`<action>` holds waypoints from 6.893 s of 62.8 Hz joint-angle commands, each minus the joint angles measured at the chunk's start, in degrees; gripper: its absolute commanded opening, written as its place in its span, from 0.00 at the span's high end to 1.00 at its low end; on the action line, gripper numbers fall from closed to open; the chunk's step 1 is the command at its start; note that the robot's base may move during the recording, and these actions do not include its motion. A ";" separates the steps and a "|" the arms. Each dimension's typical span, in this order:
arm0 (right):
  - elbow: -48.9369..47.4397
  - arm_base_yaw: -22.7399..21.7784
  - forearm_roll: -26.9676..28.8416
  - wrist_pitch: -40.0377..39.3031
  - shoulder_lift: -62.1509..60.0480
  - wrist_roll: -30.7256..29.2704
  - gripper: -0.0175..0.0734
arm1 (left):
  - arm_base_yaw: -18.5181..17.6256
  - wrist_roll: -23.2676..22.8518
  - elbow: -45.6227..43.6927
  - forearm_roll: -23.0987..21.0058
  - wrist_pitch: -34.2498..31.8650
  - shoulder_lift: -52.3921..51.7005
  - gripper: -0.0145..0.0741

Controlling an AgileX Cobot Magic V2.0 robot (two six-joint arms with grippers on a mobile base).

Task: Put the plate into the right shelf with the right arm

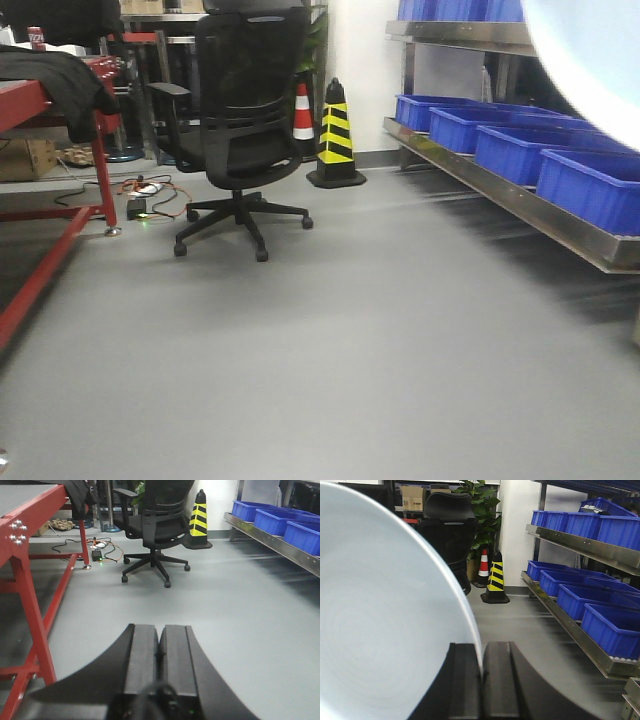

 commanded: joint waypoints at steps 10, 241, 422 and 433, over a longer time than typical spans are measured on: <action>-1.66 -0.18 0.24 -5.30 0.53 -0.33 0.75 | -0.44 0.16 0.48 -0.24 -4.96 -0.09 0.89; -1.66 -0.18 0.24 -5.30 0.53 -0.33 0.75 | -0.44 0.16 0.48 -0.24 -4.96 -0.09 0.89; -71.73 6.16 4.27 -3.32 68.85 -0.46 0.75 | -0.44 0.16 0.48 -0.24 -4.96 -0.09 0.89; -78.22 7.55 3.31 -4.78 78.19 -0.46 0.74 | -0.44 0.16 0.48 -0.24 -4.96 -0.09 0.89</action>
